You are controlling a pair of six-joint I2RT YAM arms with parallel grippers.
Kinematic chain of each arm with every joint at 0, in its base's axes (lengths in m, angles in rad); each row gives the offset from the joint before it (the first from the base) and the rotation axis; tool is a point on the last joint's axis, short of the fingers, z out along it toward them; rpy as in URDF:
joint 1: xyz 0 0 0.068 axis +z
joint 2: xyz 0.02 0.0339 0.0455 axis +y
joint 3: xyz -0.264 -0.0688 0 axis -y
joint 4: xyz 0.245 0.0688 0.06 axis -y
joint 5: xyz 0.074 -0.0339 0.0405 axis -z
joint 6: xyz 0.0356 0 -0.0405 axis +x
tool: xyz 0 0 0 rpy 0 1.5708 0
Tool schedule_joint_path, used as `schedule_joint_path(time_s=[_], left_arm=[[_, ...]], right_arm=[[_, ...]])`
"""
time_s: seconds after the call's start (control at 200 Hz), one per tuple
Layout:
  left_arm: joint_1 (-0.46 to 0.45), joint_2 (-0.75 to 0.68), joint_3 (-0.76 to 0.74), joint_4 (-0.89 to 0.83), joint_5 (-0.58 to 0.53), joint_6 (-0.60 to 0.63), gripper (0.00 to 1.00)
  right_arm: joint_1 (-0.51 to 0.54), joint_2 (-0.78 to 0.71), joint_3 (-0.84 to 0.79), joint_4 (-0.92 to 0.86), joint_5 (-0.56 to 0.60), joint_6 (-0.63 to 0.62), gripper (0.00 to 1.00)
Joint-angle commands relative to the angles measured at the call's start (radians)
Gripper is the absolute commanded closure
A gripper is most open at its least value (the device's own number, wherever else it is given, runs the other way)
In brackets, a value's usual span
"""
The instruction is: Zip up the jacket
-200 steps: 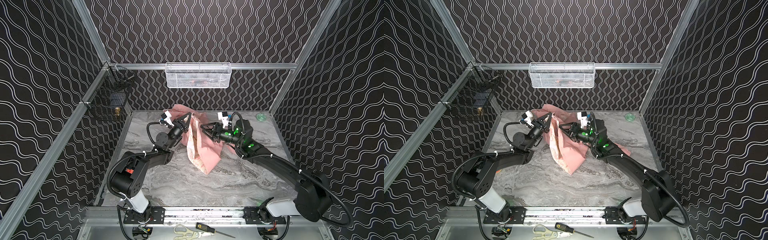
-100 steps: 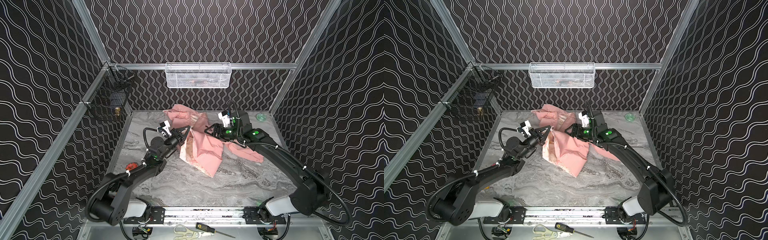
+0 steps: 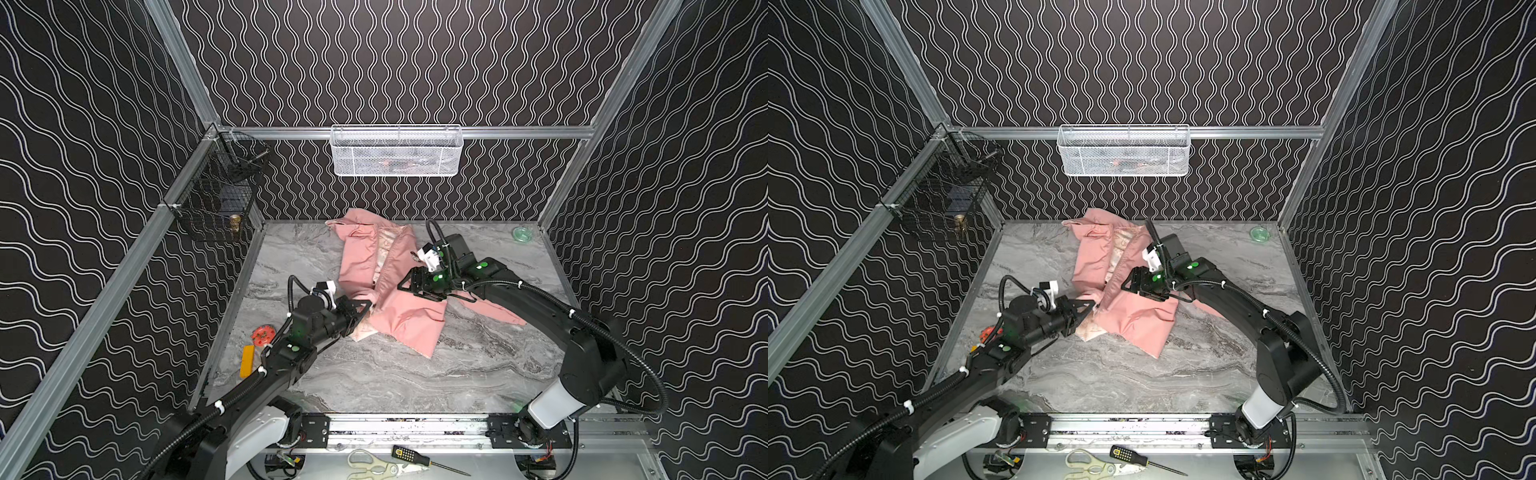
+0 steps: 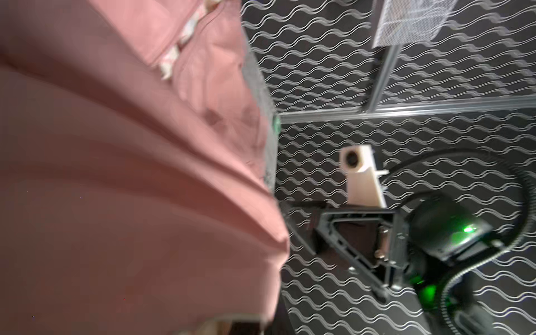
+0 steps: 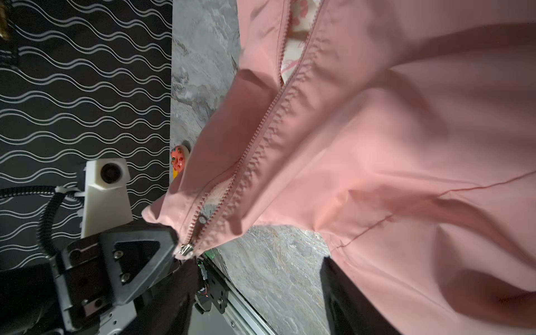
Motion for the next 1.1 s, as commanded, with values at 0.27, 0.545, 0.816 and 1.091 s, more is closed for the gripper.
schedule_joint_path(time_s=[0.27,0.545,0.816,1.091], left_arm=[[0.001,-0.191,-0.2,-0.017,-0.096,0.024,0.97],[0.0,-0.17,-0.225,0.062,-0.093,0.039,0.87],[0.0,-0.086,-0.22,0.164,-0.042,0.046,0.82],[0.0,-0.097,-0.204,0.141,-0.04,0.054,0.87]], right_arm=[[0.083,0.067,0.001,-0.025,-0.027,-0.006,0.31],[0.094,0.124,0.048,-0.054,-0.047,-0.023,0.33],[0.107,0.202,0.109,-0.049,-0.108,-0.013,0.44],[0.121,0.247,0.178,-0.001,-0.177,0.035,0.43]])
